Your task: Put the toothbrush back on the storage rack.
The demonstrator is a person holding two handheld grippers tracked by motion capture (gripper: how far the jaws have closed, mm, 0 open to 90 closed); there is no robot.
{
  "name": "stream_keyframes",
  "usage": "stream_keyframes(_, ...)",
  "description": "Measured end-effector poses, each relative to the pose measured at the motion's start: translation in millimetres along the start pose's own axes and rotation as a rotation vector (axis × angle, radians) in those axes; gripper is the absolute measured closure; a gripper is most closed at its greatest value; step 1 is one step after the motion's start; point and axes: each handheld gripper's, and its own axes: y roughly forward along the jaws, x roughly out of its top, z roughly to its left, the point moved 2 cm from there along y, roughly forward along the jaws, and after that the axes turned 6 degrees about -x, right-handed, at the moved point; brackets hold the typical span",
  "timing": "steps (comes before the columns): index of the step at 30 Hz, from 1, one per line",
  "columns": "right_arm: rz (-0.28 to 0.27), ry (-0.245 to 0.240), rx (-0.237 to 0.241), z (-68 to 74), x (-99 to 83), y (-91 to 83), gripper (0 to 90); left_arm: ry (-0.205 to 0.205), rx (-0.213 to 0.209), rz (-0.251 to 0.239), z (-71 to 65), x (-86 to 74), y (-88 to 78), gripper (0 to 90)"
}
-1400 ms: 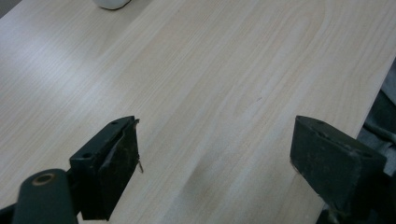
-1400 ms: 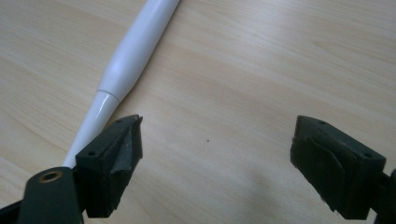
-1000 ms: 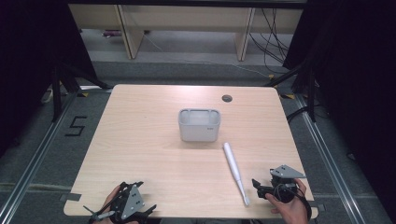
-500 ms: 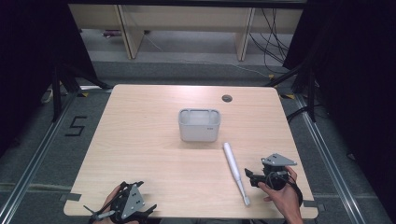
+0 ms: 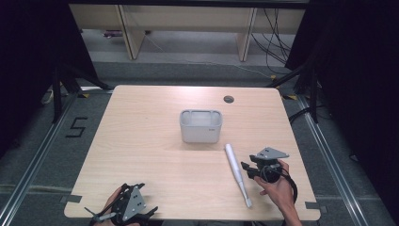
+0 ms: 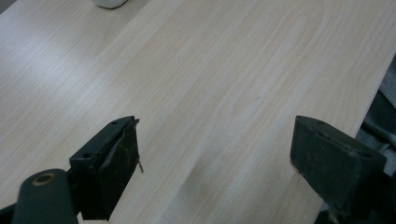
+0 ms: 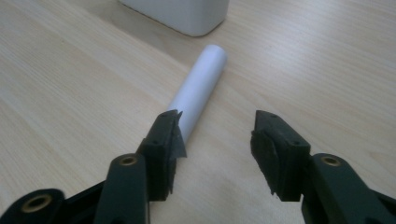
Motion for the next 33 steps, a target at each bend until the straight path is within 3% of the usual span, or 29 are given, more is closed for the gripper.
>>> stream_keyframes(2, -0.006, -0.009, -0.006, 0.4, 1.2, 1.0, 60.3, 0.0, 0.003, -0.001, -0.1, 0.3, 0.2, 14.9)
stream_keyframes(3, -0.013, -0.037, 0.006, -0.5, 3.2, 3.1, 62.2, 0.001, 0.001, 0.0, -0.3, 0.4, 0.2, 15.0)
stream_keyframes(4, 0.0, 0.003, 0.007, 2.3, 4.5, 2.9, 65.9, 0.0, -0.002, 0.002, -0.4, 0.2, -0.1, 15.0)
stream_keyframes(5, -0.015, -0.031, 0.013, 0.2, 6.8, 5.1, 68.8, -0.001, -0.01, -0.001, -0.3, -0.1, -0.3, 15.0)
stream_keyframes(6, -0.019, -0.024, 0.011, 1.6, 9.7, 7.6, 74.8, 0.0, -0.009, 0.0, 0.2, -0.2, -0.2, 15.0)
stream_keyframes(9, -0.02, -0.019, 0.021, 2.7, 13.3, 10.8, 79.9, -0.001, -0.008, -0.005, 0.3, 0.1, -0.1, 15.0)
stream_keyframes(10, -0.045, -0.045, 0.027, 1.5, 16.4, 14.7, 83.0, 0.002, -0.009, -0.001, 0.3, 0.2, -0.5, 15.0)
stream_keyframes(13, -0.036, -0.048, 0.043, 3.7, 19.5, 18.7, 85.5, -0.001, 0.003, -0.003, -0.5, -0.2, 0.4, 15.0)
stream_keyframes(14, -0.042, -0.071, 0.047, 5.0, 22.8, 24.5, 87.5, -0.001, -0.001, 0.0, -0.3, -0.4, 0.3, 15.0)
stream_keyframes(16, -0.04, -0.083, 0.05, 6.0, 24.5, 27.1, 88.0, 0.001, -0.01, 0.004, 0.5, -0.3, -0.6, 15.0)
stream_keyframes(17, -0.035, -0.114, 0.053, 7.6, 27.7, 32.6, 89.3, -0.006, -0.009, -0.008, 0.0, 0.1, 0.0, 15.0)
stream_keyframes(22, -0.04, -0.133, 0.055, 9.1, 33.7, 40.9, 90.0, 0.0, -0.012, -0.003, -0.3, -0.1, 0.0, 15.1)
stream_keyframes(30, -0.002, -0.128, 0.072, 11.9, 42.7, 56.6, 90.0, 0.001, -0.014, -0.002, -0.3, -0.1, -0.2, 15.1)
stream_keyframes(32, -0.003, -0.157, 0.076, 11.0, 45.0, 60.8, 90.0, -0.001, -0.017, 0.002, -0.3, -0.6, -0.1, 15.1)
stream_keyframes(33, 0.018, -0.12, 0.077, 12.8, 45.1, 62.2, 90.0, -0.002, -0.017, 0.003, -0.2, -0.6, 0.1, 15.1)
